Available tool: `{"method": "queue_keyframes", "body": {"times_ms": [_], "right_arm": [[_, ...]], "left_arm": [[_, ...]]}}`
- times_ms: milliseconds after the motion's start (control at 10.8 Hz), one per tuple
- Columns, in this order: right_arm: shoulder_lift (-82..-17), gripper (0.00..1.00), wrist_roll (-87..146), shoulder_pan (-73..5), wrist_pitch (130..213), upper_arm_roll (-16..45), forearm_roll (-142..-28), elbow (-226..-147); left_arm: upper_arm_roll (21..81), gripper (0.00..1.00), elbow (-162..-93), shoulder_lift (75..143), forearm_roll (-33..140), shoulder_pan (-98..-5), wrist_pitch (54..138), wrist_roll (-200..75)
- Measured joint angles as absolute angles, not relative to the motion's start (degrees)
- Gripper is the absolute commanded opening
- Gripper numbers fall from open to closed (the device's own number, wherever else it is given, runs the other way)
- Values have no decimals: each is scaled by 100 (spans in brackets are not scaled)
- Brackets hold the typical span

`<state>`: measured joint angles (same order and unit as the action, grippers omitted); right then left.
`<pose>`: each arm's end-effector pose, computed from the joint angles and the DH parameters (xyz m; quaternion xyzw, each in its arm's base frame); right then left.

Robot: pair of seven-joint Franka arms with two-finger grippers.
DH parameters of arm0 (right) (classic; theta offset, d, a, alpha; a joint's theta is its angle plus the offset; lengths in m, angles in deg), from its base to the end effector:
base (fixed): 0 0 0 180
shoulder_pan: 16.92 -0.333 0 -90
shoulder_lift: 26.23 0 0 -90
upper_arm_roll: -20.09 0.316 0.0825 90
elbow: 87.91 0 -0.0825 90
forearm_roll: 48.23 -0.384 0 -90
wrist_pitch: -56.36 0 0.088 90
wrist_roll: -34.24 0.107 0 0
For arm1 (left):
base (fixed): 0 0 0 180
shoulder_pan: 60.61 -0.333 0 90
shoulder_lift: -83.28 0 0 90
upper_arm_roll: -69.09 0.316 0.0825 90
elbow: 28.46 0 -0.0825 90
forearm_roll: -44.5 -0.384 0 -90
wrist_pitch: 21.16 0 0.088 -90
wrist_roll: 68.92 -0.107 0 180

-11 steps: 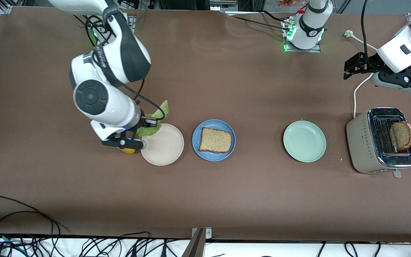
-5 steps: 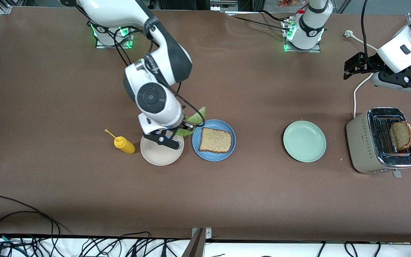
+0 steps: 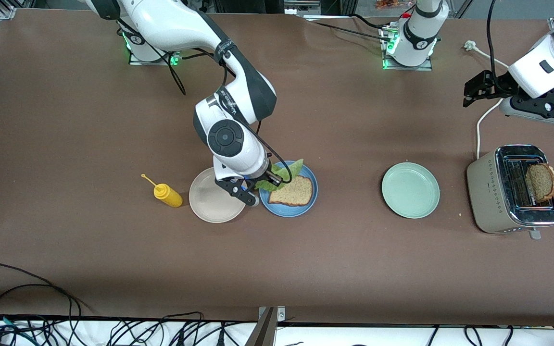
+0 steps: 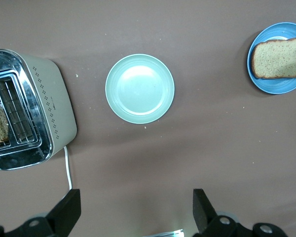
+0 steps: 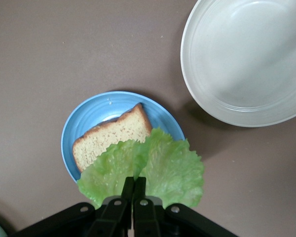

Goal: Make sandwich in blue plate with both arms
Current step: 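Lower the lettuce onto the bread and open the right gripper, then move the right gripper toward the yellow squeeze bottle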

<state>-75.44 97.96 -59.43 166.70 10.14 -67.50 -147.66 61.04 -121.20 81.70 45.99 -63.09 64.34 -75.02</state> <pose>0.6136 0.4739 0.3319 -0.9519 0.2913 0.0586 0.0746 0.5335 -0.0560 0.6106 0.9935 -0.1018 -0.0495 0.0113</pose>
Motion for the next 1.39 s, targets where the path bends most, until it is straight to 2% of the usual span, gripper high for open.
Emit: {"method": "queue_keyframes", "body": {"times_ms": [1016,1201,1386], "right_arm": [[-8405,0,10227,-6302,17886,937,-6769,-14730],[-8483,100,10205,-6302,17985,903,-6769,-14725],[-8531,100,10104,-6310,18016,814,-6768,-14709]], "left_arm": [[6104,100,-12119,8171,4599,-6309,6433,-7502],[6104,100,-12119,8171,4599,-6309,6433,-7502],[6104,100,-12119,8171,4599,-6309,6433,-7502]]}}
